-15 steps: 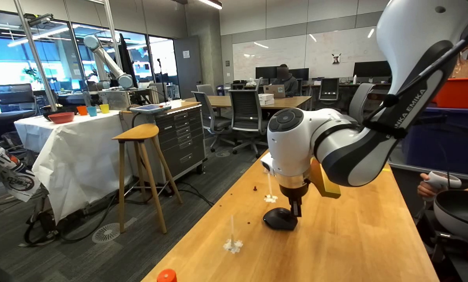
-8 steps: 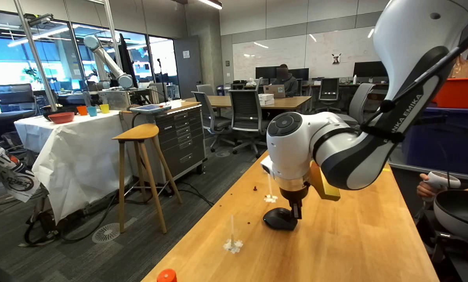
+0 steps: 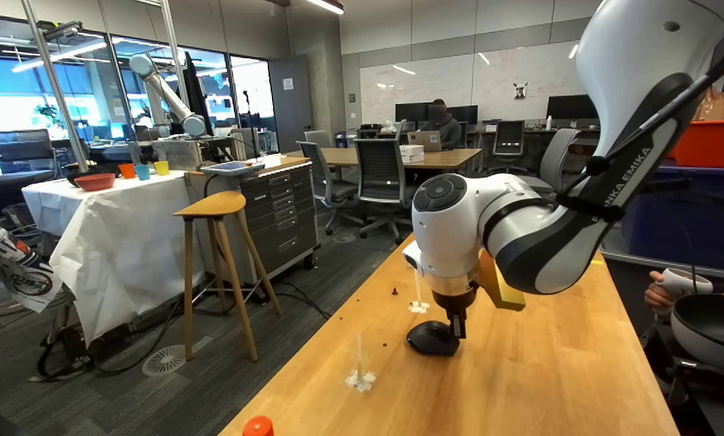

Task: Press the click button on the mouse

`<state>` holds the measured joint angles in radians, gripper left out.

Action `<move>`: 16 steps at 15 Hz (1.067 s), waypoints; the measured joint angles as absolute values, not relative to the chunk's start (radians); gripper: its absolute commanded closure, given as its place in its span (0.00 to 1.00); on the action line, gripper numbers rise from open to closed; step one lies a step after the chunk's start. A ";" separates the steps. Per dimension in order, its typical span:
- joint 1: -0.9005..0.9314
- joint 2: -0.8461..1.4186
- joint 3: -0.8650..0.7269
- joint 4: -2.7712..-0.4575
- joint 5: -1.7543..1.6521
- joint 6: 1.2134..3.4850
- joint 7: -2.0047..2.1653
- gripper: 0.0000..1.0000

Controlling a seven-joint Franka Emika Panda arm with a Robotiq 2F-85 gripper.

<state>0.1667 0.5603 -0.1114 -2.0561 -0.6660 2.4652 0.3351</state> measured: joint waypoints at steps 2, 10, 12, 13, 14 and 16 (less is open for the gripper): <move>0.170 0.561 -0.114 -2.055 -0.666 2.466 0.337 1.00; 0.171 0.562 -0.116 -2.055 -0.666 2.469 0.340 1.00; 0.172 0.559 -0.117 -2.054 -0.672 2.480 0.340 1.00; 0.172 0.555 -0.117 -2.053 -0.677 2.485 0.340 1.00; 0.173 0.547 -0.117 -2.053 -0.683 2.490 0.340 1.00; 0.175 0.525 -0.117 -2.053 -0.693 2.499 0.340 1.00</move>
<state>0.1749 0.5251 -0.1170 -2.0531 -0.6928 2.4987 0.3401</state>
